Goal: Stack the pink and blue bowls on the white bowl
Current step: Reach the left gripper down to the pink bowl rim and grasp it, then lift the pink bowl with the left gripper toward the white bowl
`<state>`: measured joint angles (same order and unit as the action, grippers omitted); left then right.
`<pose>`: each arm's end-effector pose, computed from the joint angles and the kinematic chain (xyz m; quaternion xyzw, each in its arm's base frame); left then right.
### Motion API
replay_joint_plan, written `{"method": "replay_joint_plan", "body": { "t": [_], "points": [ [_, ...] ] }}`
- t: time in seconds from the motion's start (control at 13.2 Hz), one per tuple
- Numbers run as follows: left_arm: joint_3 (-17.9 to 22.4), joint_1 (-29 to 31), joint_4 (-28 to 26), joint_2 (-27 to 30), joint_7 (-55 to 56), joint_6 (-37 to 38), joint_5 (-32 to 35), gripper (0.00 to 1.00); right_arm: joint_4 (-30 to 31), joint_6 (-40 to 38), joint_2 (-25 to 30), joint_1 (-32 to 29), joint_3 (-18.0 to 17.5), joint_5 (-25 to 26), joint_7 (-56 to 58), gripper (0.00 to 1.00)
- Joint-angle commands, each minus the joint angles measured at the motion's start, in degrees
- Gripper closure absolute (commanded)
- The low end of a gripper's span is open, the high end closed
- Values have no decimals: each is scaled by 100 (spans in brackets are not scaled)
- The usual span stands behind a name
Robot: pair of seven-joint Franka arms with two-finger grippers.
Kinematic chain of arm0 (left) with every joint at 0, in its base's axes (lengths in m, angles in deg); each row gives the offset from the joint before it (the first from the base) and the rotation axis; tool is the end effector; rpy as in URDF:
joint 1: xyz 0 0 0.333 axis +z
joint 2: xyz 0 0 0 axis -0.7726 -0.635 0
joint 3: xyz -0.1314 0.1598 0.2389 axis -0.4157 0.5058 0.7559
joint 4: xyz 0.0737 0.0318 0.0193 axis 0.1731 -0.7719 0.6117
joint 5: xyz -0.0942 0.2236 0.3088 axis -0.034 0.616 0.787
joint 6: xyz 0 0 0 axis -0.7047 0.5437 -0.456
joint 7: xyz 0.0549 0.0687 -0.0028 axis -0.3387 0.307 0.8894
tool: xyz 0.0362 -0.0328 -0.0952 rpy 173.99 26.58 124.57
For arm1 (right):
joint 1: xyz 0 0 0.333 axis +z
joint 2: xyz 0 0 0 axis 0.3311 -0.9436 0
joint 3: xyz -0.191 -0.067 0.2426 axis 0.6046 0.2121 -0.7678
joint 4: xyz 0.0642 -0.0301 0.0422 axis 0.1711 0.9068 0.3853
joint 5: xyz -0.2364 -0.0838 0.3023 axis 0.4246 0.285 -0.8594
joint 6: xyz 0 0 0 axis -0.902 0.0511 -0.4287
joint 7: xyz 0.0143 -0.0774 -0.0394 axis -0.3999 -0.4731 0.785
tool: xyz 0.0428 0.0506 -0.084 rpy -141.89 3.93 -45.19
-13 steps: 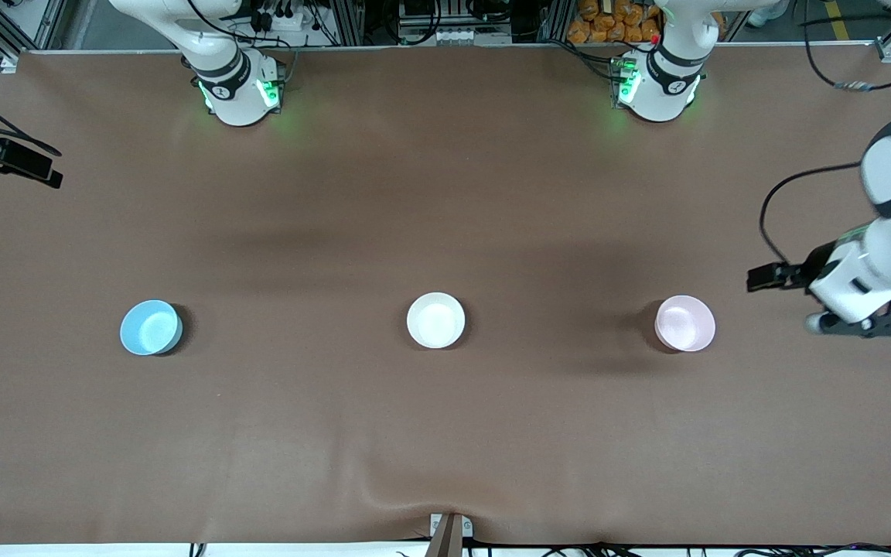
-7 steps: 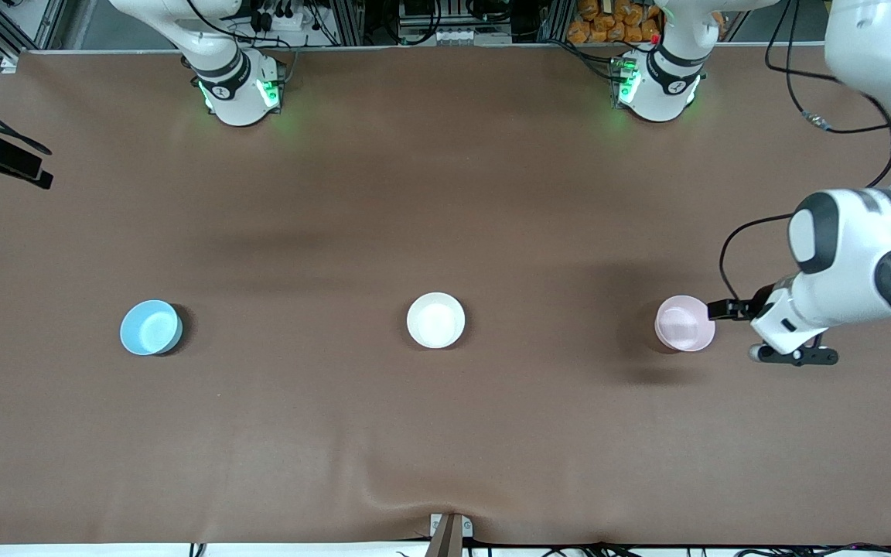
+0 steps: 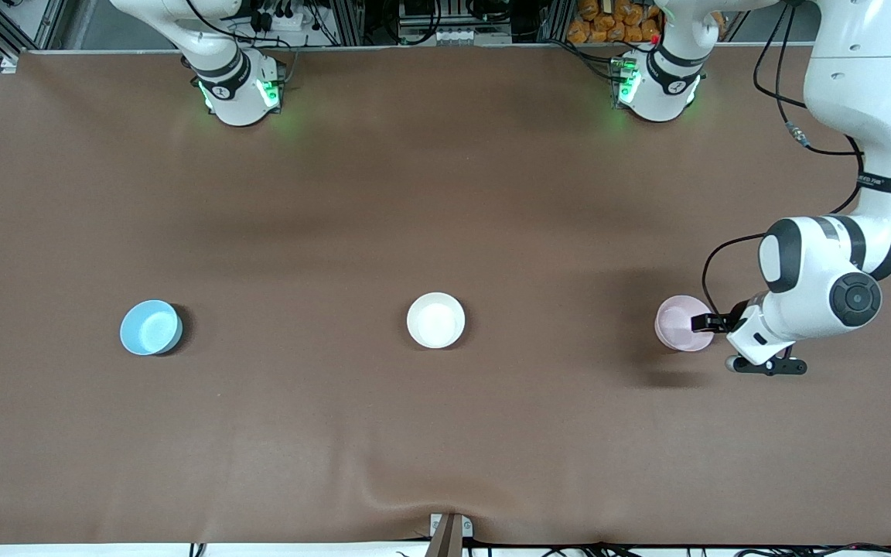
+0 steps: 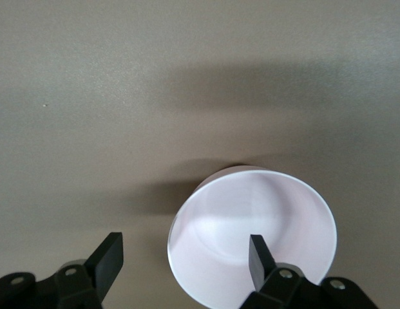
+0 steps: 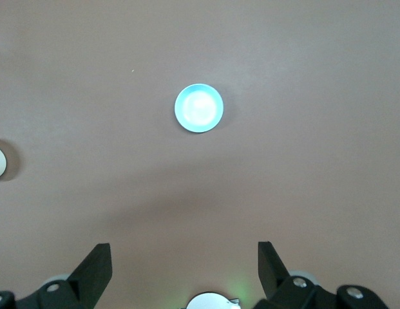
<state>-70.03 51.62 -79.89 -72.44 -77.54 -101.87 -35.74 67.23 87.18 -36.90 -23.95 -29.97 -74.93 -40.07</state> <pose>0.6425 0.0015 0.2327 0.9979 -0.0225 -0.0588 0.0119 0.4963 -0.1026 0.7130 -0.9948 0.1011 0.0091 0.0107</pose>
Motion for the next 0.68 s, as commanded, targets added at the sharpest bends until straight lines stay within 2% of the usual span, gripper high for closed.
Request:
{"method": "replay_joint_plan", "body": {
  "t": [0.0, 0.15, 0.23, 0.3, 0.45, 0.6],
  "points": [
    [-6, 29, -57, -53, -83, -200, 87, 23, -133, -304, 13, -232, 21, 26, 555, 0],
    [-6, 20, -48, -123, -83, -288, 96, 28, -133, -403, -39, -434, 12, -35, 627, 0],
    [-6, 37, -48, -150, -83, -341, 96, 36, -133, -403, -39, -443, 3, -36, 853, 0],
    [-6, 55, -40, -167, -83, -358, 96, 50, -133, -403, -39, -382, -49, -36, 1038, 0],
    [-6, 64, -31, -185, -83, -359, 96, 69, -72, -481, -74, -93, -242, -9, 970, 0],
    [-6, 55, -22, -185, -83, -359, 96, 100, -63, -473, -381, 188, -252, -18, 944, 0]
  ]
}}
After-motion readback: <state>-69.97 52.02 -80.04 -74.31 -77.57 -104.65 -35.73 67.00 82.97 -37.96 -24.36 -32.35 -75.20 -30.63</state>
